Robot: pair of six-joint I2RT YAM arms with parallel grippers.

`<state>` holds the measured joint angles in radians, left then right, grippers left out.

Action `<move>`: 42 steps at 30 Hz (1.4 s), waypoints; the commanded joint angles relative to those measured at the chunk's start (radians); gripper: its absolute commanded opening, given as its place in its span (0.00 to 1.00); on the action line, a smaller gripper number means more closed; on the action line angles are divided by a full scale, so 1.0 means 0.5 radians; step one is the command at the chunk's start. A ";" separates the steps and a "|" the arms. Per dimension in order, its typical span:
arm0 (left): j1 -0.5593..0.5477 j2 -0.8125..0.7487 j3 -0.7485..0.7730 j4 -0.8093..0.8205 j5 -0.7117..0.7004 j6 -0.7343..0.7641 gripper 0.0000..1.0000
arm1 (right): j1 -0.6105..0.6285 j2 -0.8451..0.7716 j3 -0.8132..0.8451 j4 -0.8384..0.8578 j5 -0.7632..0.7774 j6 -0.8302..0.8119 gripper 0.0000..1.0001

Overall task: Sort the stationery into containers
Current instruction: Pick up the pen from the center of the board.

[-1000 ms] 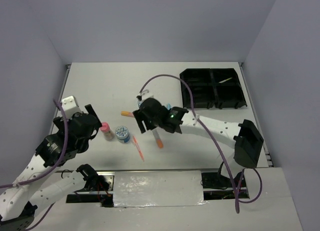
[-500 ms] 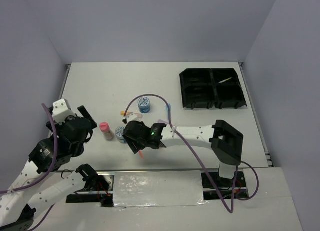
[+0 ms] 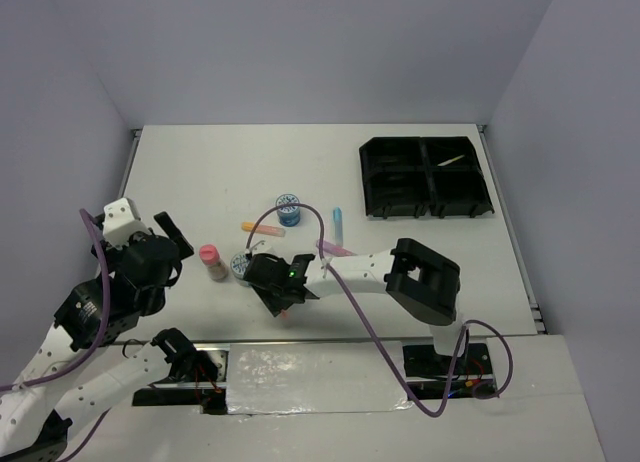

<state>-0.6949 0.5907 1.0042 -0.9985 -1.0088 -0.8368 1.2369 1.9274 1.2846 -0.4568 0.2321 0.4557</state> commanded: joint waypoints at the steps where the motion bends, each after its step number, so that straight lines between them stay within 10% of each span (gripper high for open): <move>1: 0.009 -0.013 0.004 0.076 -0.001 0.051 0.99 | 0.008 0.047 0.075 0.048 0.008 0.003 0.59; 15: 0.009 -0.055 -0.005 0.101 0.020 0.078 0.99 | -0.013 0.143 0.097 -0.019 0.036 0.012 0.44; 27: 0.006 -0.083 -0.011 0.098 0.020 0.078 0.99 | -0.197 0.023 -0.191 0.070 -0.053 0.061 0.00; 37: 0.009 0.049 -0.036 0.325 0.308 0.229 0.99 | -0.363 -0.559 -0.492 0.110 0.170 0.150 0.00; 42: 0.006 0.364 -0.017 0.215 0.652 -0.268 0.97 | -0.363 -0.909 -0.618 0.095 0.302 0.214 0.00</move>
<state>-0.6949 0.6827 0.9928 -0.8974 -0.8154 -0.8314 1.0473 1.5921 0.9932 -0.4038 0.2989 0.5316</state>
